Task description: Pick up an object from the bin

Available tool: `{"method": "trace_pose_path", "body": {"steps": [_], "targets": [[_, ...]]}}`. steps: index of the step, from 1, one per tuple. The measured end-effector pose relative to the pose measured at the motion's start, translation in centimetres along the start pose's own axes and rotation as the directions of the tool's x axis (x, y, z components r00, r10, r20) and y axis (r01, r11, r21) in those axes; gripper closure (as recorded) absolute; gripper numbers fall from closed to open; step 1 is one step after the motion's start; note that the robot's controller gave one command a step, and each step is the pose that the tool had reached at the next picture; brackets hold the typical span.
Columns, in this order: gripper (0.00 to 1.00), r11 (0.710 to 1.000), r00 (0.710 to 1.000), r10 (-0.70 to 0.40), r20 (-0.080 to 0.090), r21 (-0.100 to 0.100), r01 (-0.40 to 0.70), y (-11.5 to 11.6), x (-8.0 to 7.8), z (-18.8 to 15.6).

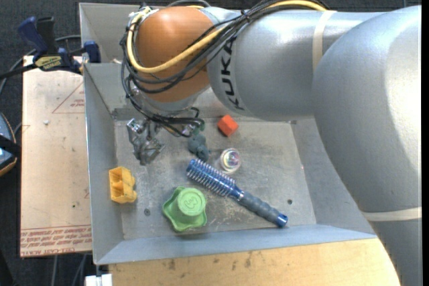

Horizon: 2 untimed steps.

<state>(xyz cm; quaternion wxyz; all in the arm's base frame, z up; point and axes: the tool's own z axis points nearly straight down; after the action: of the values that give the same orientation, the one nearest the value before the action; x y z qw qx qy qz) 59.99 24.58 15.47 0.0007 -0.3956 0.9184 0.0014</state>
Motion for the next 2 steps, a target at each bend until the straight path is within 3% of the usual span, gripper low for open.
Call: {"method": "trace_pose_path", "body": {"steps": [1, 2], "targets": [[0.0, 1.0, 1.0, 0.0, 0.001, 0.0, 0.0, 0.0, 0.0, -0.4], [0.0, 0.998, 0.998, -0.068, -0.003, 0.005, 0.068, -8.6, 7.2, -1.6]]}}
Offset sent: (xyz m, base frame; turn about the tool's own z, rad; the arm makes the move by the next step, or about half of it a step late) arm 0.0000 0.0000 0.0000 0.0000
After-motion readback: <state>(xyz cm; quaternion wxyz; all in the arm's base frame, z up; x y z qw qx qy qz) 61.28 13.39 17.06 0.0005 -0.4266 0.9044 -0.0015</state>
